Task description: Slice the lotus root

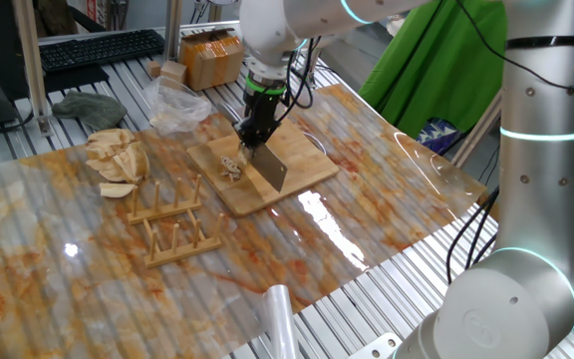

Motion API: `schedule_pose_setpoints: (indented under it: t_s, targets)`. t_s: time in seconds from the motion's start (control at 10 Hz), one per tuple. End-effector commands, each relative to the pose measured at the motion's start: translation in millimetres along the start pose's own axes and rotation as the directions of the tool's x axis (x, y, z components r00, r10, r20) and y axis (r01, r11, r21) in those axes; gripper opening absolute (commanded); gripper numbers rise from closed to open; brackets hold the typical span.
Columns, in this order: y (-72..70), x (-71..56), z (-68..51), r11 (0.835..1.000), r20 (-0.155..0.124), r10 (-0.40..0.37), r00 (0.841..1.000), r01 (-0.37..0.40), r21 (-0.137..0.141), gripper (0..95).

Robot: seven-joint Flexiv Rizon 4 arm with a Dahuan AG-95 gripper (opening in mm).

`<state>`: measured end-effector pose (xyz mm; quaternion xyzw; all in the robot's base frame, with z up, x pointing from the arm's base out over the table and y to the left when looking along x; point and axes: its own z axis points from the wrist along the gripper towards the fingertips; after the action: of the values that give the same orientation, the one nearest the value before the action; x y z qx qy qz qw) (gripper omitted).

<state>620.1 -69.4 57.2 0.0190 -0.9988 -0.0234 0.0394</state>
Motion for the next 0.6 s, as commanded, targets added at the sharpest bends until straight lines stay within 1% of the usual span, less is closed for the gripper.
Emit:
schedule_pose_setpoints:
  t_s: [0.1,0.2,0.3,0.5,0.6]
  targets:
    - [-1.7,1.2,-10.0,1.0,-0.005,-0.008,1.0,0.008,0.023,0.0]
    - [-3.7,2.1,-15.2,0.999,-0.004,-0.02,1.0,0.02,0.035,0.0]
    - [-6.3,2.5,-17.6,0.999,-0.004,-0.031,1.0,0.031,0.045,0.0]
    - [-14.9,1.4,-22.2,0.997,-0.006,-0.055,0.998,0.055,0.047,0.0]
    - [-16.5,0.6,-23.2,0.997,-0.006,-0.06,0.998,0.06,0.05,0.0]
